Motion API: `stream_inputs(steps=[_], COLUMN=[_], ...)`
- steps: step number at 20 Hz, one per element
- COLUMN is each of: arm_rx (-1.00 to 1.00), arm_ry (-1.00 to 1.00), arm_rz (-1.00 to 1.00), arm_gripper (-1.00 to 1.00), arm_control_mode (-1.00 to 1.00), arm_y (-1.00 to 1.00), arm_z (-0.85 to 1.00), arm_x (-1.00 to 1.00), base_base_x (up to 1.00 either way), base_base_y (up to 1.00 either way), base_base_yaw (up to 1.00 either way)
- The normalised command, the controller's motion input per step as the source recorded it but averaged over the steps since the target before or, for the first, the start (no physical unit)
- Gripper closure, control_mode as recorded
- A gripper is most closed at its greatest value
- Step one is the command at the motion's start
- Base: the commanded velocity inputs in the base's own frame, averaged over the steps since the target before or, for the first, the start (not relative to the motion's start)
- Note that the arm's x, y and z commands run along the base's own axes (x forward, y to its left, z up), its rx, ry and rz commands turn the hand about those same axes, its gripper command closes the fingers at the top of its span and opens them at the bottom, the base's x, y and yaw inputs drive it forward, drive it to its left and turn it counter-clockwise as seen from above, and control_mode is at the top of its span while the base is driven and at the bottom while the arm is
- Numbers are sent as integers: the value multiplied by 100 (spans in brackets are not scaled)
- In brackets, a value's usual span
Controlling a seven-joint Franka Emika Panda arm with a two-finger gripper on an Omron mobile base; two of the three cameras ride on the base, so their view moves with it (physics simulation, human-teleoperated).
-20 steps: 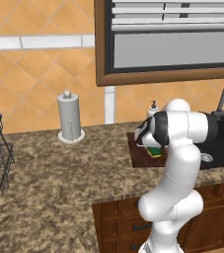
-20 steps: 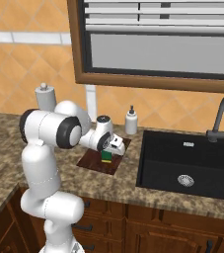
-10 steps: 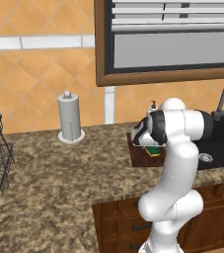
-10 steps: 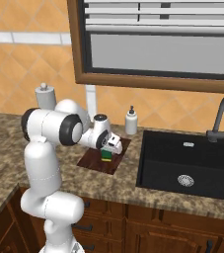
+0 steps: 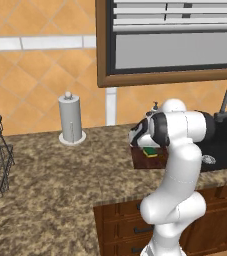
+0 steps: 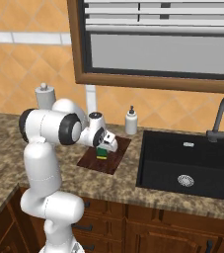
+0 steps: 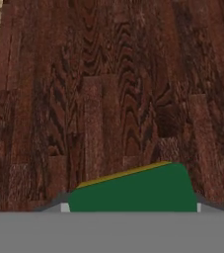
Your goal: Pick up the sponge from the counter and clean the cutting board by briefly scrubbing or pressing down on the cutting board. Once finished, release the sponge.
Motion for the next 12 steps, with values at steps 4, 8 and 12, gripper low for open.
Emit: stream_inputs(steps=[4, 8, 12], arm_rx=[0, 0, 1], arm_ry=[0, 0, -2], arm_rz=[0, 0, 0], arm_gripper=[100, 100, 100], arm_control_mode=[-100, -100, -100], arm_y=[42, 29, 9], arm_z=[-36, -54, 23], arm_x=[0, 0, -11], base_base_x=[0, 0, 0], base_base_y=[0, 0, 0], base_base_yaw=[0, 0, 0])
